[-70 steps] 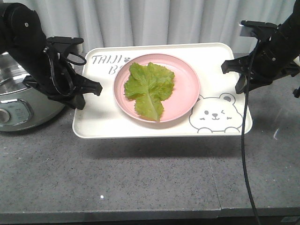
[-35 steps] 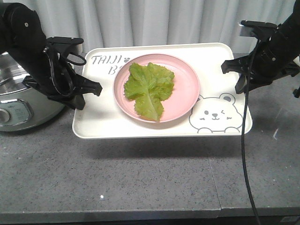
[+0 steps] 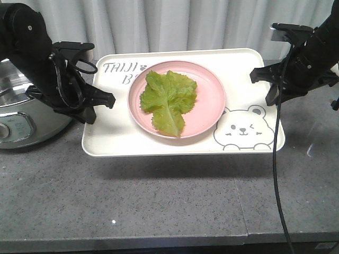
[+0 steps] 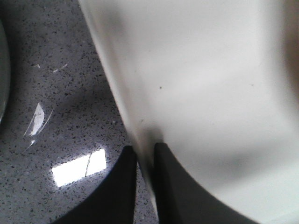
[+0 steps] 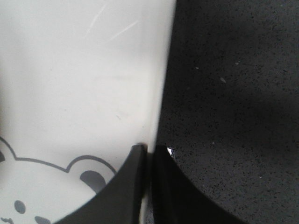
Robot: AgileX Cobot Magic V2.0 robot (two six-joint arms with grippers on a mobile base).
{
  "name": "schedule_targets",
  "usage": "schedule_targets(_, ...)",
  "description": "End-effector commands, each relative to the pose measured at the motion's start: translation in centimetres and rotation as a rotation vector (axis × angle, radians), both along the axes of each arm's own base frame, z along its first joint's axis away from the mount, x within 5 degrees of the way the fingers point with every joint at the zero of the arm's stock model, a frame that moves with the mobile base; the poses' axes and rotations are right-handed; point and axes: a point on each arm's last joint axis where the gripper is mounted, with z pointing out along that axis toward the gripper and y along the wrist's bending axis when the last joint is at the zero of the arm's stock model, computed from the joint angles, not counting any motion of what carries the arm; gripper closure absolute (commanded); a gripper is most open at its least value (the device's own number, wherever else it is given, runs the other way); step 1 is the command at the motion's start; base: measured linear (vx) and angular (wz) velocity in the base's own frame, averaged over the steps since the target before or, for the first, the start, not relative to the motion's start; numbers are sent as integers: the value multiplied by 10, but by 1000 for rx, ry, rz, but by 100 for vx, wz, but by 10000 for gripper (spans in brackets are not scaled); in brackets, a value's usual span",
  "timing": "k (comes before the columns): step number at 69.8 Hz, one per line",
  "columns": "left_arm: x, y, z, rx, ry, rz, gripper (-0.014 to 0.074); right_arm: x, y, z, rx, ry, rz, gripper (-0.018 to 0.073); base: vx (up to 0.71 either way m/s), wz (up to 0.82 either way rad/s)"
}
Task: Transfer vegetables to tray and serve
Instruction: 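Hold the tray level and turn the base away from the counter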
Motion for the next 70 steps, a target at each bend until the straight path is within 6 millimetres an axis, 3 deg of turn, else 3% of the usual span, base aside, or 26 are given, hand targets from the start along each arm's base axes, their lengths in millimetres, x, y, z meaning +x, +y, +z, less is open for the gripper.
schedule_targets(1, -11, -9, 34, -102, -114, -35, 602, -16, 7, 32, 62, -68, 40, 569, -1, -3)
schedule_targets(70, -11, -9, 34, -102, -114, -35, 602, -16, 7, 32, 62, -68, 40, 569, 0, -12)
